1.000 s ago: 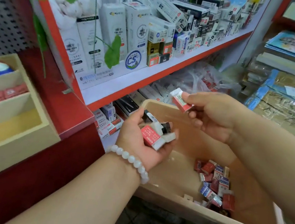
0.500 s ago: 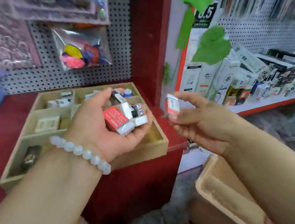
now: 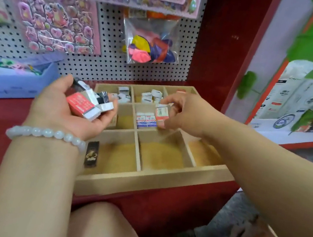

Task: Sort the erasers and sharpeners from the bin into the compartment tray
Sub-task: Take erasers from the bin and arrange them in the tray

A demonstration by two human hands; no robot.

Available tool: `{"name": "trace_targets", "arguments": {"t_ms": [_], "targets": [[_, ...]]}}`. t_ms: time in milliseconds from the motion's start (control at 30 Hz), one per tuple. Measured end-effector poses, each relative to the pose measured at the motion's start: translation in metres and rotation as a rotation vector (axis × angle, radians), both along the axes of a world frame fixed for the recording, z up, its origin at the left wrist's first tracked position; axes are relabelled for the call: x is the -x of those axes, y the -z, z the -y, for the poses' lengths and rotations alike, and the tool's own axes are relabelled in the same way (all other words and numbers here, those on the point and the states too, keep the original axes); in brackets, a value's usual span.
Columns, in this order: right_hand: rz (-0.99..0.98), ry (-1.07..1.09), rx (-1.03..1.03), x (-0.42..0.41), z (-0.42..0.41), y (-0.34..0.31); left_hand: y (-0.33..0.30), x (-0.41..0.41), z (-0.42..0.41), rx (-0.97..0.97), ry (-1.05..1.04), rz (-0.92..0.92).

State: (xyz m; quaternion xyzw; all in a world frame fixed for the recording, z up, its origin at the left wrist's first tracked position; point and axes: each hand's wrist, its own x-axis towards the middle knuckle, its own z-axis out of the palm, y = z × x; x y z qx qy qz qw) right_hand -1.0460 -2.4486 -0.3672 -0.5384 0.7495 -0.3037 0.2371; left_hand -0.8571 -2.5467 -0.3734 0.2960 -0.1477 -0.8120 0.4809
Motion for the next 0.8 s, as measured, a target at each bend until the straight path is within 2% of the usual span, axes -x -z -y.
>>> {"name": "trace_targets", "arguments": {"t_ms": [200, 300, 433, 567, 667, 733, 800], "targets": [[-0.282, -0.225, -0.274, -0.016, -0.012, -0.003, 0.010, 0.002, -0.003, -0.051, 0.041, 0.047], [-0.379, -0.241, -0.332, -0.026, -0.014, 0.008, 0.009, 0.003, -0.003, -0.080, 0.057, 0.037], [-0.361, -0.126, -0.231, -0.037, -0.008, 0.023, 0.010, 0.004, -0.006, -0.092, 0.081, 0.067], [-0.326, -0.126, -0.202, -0.038, -0.006, 0.026, 0.009, 0.008, -0.010, -0.090, 0.123, 0.059], [-0.397, -0.115, -0.183, -0.037, -0.006, 0.016, 0.007, 0.011, -0.015, -0.081, 0.155, 0.056], [-0.367, -0.053, 0.018, -0.040, -0.006, 0.002, 0.007, 0.014, -0.019, -0.065, 0.169, 0.059], [-0.131, -0.121, 0.236, -0.050, -0.008, -0.013, 0.006, 0.016, -0.021, -0.051, 0.197, 0.068]]}}
